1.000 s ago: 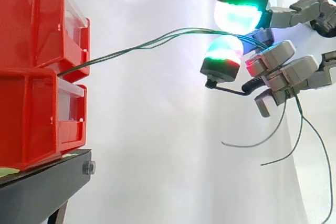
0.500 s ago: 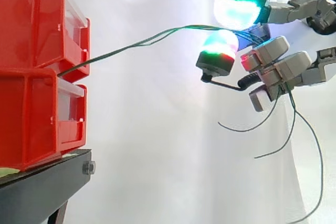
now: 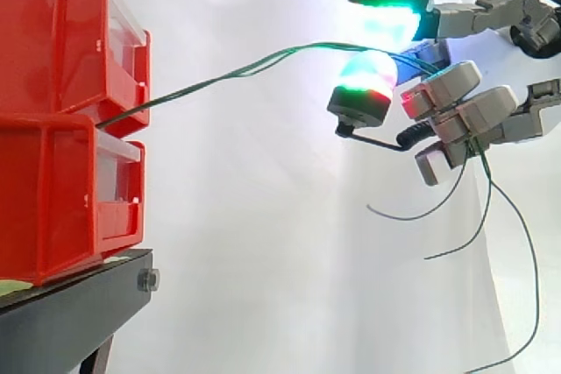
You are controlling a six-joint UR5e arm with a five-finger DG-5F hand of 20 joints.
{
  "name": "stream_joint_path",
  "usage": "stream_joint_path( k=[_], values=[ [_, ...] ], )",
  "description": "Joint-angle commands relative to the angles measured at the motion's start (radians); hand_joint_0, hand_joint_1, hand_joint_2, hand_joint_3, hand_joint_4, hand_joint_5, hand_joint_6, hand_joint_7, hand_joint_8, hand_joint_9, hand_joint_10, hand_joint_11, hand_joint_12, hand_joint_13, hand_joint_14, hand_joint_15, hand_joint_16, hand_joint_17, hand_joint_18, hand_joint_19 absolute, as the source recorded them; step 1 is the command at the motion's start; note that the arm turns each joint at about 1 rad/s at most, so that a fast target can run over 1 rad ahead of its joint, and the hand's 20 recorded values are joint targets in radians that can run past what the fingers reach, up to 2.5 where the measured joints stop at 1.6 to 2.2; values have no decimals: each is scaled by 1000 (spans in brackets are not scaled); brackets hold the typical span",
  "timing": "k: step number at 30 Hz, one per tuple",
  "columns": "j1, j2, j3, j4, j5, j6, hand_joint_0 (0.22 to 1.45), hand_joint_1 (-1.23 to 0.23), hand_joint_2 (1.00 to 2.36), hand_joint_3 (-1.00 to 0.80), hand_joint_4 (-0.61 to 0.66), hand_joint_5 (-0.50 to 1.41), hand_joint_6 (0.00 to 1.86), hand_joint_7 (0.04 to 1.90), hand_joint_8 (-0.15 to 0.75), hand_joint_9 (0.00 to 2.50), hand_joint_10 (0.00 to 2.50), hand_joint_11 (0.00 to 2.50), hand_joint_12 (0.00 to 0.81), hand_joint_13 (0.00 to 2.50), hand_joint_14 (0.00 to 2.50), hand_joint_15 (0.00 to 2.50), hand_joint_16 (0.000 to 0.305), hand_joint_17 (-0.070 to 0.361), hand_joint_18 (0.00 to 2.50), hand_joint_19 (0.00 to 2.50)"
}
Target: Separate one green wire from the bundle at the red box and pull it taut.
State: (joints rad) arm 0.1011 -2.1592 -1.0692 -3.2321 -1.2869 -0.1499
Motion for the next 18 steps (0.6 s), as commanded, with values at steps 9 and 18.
stream_joint_path(
  k=[9,18],
  values=[
    [-1,1,0,0,0,0,665,-795,1018,-293,103,-222,891,1080,256,1271,12,1618,309,1435,25,1346,55,123,943,644],
    [-1,-1,2,2,0,1,715,-850,1004,-465,103,-220,892,1099,261,1289,13,1614,321,1441,27,1339,53,118,955,615]
  ],
)
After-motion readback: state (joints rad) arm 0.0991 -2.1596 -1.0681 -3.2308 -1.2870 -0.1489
